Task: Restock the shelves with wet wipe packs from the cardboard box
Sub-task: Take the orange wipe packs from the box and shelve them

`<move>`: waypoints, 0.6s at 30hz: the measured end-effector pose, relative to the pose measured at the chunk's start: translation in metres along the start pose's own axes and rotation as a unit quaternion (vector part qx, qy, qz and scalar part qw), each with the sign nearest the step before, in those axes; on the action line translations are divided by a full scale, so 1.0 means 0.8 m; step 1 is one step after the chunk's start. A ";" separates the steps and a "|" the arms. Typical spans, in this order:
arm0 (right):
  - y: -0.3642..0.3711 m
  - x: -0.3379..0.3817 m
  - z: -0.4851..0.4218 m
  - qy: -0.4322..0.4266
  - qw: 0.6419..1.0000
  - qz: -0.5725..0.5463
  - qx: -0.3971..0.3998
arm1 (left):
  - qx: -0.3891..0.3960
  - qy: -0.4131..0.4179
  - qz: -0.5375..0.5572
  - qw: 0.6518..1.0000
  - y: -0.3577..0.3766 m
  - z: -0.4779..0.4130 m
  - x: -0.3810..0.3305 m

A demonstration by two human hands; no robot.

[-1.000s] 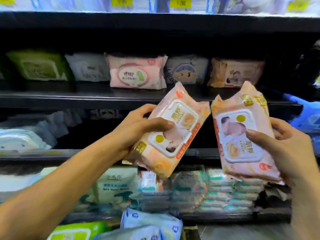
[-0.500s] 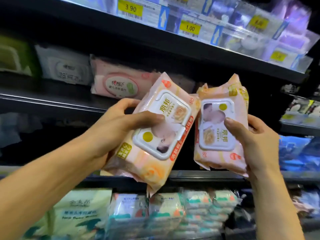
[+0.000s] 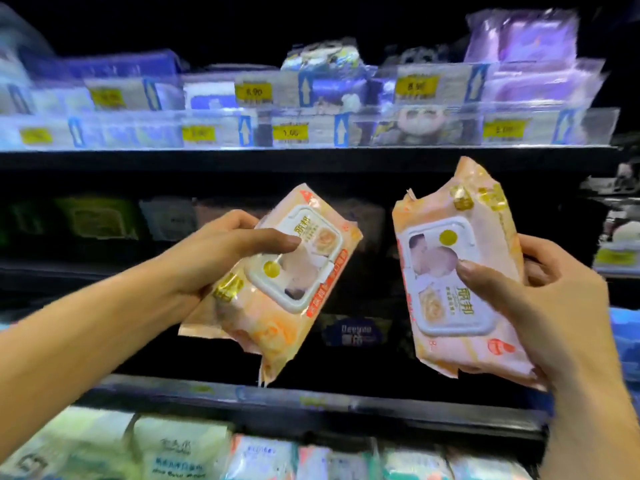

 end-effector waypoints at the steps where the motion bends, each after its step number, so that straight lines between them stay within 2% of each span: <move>1: -0.008 -0.006 -0.003 0.006 1.000 -0.017 0.002 | -0.009 0.010 -0.030 0.999 0.008 -0.004 -0.014; 5: -0.038 -0.039 -0.007 0.039 0.997 -0.059 0.023 | -0.028 0.063 -0.163 0.984 0.043 -0.035 -0.066; 7: -0.050 -0.059 -0.007 0.058 0.995 -0.074 0.034 | -0.031 0.097 -0.242 0.965 0.060 -0.054 -0.080; 10: -0.064 -0.081 -0.011 0.076 0.991 -0.103 0.036 | -0.009 0.161 -0.379 0.911 0.097 -0.077 -0.087; 13: -0.075 -0.088 -0.016 0.069 0.988 -0.137 0.022 | 0.015 0.160 -0.501 0.850 0.125 -0.098 -0.076; 17: -0.073 -0.099 -0.018 0.073 0.981 -0.177 0.031 | -0.055 0.110 -0.630 0.767 0.117 -0.108 -0.064; 18: -0.071 -0.102 -0.019 0.074 0.980 -0.179 0.036 | -0.067 0.118 -0.637 0.758 0.112 -0.106 -0.060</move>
Point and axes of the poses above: each hand's wrist, its own z-axis away from the middle knuckle, its own y-axis out of the palm, x = y × z, the point moved 10 cm from there along -z, towards the middle knuckle, and after that the axes turned 2 degrees about x, right-handed, at the moved point
